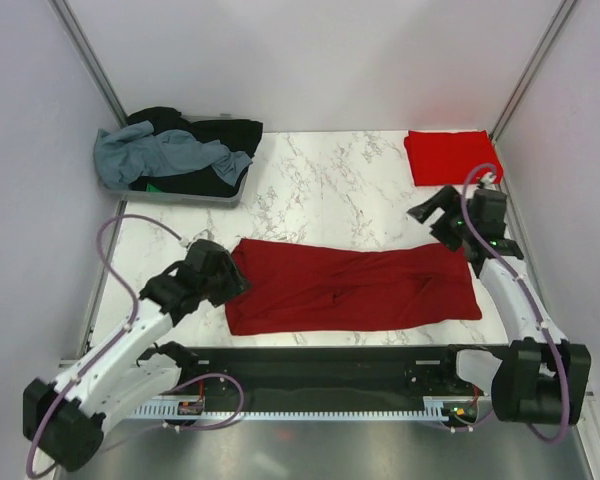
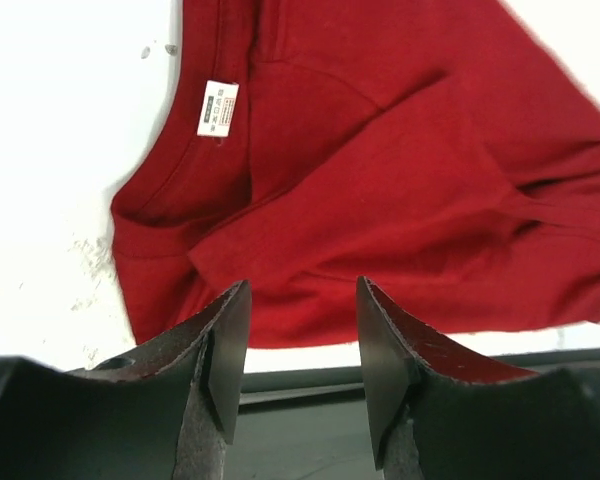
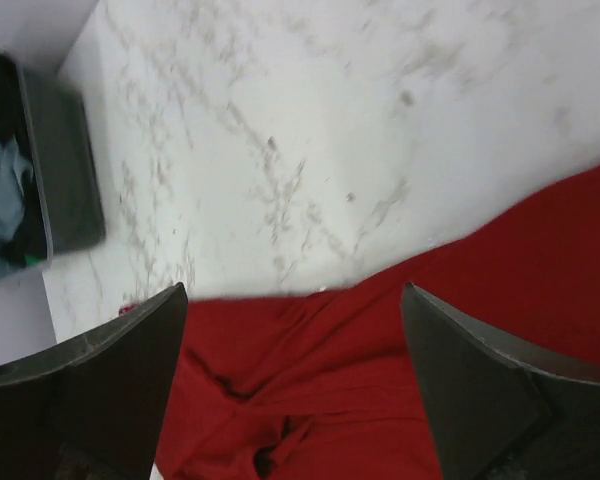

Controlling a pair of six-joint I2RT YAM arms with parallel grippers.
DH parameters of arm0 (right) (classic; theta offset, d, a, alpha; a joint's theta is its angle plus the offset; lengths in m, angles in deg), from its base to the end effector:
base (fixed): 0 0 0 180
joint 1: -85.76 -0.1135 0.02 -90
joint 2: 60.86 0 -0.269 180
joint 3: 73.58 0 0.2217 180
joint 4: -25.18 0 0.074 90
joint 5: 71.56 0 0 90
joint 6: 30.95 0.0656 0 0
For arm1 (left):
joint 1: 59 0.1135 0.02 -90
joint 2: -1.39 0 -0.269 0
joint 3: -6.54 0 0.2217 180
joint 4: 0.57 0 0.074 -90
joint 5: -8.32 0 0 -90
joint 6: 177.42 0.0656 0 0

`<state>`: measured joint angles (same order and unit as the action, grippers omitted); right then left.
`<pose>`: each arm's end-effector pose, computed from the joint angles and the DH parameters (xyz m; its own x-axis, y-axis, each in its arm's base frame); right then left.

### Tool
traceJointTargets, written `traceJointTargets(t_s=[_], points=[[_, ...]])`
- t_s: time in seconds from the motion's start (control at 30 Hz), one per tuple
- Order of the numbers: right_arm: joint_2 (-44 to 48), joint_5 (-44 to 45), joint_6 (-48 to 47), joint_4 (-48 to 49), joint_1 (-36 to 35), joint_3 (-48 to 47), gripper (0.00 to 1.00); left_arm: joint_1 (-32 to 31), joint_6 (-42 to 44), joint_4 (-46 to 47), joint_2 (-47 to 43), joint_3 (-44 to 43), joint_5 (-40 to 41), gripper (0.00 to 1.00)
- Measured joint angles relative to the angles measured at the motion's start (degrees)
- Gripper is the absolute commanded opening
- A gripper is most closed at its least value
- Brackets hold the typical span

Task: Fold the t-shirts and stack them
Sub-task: Fold the tshirt

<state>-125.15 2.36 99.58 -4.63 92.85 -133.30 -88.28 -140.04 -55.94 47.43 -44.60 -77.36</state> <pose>0.2378 -0.0113 0.2608 -0.4963 0.6910 -0.5257 0.2819 0.7009 0.6552 0.1273 -0.0657 0.2196 -0.7614 -0.4815 -0.4341 -0.2625 0.8412 -0.4727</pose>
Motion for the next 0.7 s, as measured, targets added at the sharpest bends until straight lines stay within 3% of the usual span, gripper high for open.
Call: traceJointTargets(t_s=[0.17,0.33,0.5,0.7], points=[[-10.5,0.0,-1.8,1.8,-9.9,0.3,0.93,-1.4,0.0,6.0,14.8,-2.1,0.1,0.51],[-15.4,1.3,-3.6,1.4,-11.1,5.1,0.93,-1.8,0.0,12.0,26.3,-4.9,-0.2,0.50],[-13.2,3.7,-4.4,-1.4,-11.1,7.2,0.92,-1.8,0.0,15.3,32.3,-6.4,-0.2,0.49],[0.5,7.6,-2.5,-9.8,-14.6,9.0,0.94,-1.8,-0.1,17.4,36.0,-8.2,0.0,0.48]])
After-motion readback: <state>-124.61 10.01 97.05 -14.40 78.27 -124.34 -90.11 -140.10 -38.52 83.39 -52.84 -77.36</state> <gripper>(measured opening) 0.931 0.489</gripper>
